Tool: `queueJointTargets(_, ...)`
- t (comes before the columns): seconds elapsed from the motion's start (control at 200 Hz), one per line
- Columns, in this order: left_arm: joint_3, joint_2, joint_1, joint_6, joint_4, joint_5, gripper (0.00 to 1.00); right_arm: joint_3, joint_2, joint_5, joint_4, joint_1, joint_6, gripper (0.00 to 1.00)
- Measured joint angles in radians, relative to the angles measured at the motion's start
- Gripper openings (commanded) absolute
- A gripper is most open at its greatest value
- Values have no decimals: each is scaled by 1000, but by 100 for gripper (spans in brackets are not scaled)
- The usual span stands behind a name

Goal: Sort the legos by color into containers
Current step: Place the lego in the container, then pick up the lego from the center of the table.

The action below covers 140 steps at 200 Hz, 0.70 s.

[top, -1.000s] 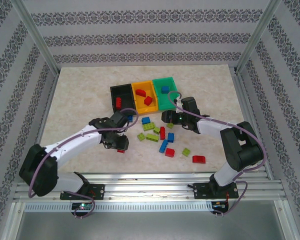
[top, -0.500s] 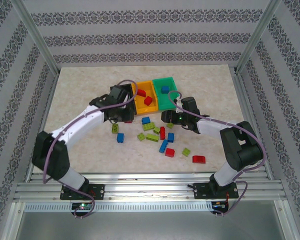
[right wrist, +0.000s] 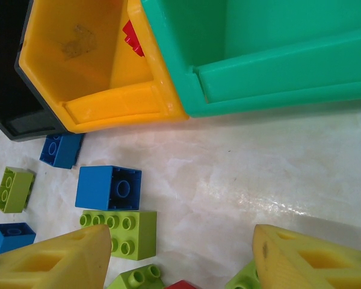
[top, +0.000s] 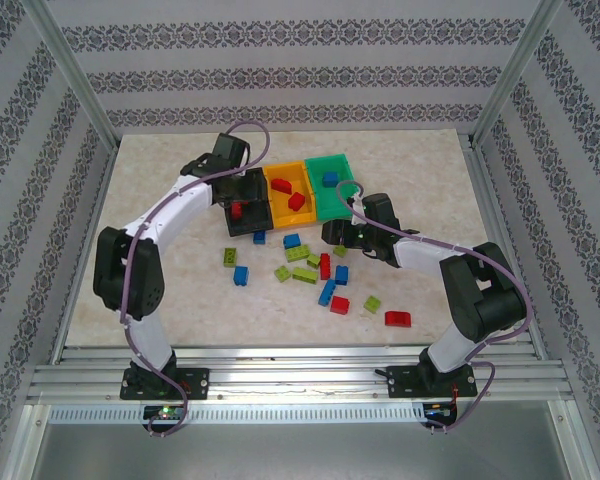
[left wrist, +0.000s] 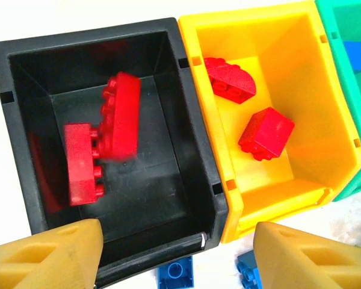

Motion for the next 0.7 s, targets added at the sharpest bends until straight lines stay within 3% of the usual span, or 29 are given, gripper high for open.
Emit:
queueJointTargets(0.32,-446,-303,0,48,223,-6,73,1,0,0,-15,1,-8,64)
queueJointTargets(0.46,-583,-391,6,77,302,-33,74,1,0,0,-60,3,-18,65)
queueJointTargets(0.525,-644,-432,11,92,337,-54,79,-3,-7,0,-80,4,-20,65)
queueJointTargets(0.7,-798,-542,14,113,441,-103,81,-40,-104,8,-204,27,-45,65)
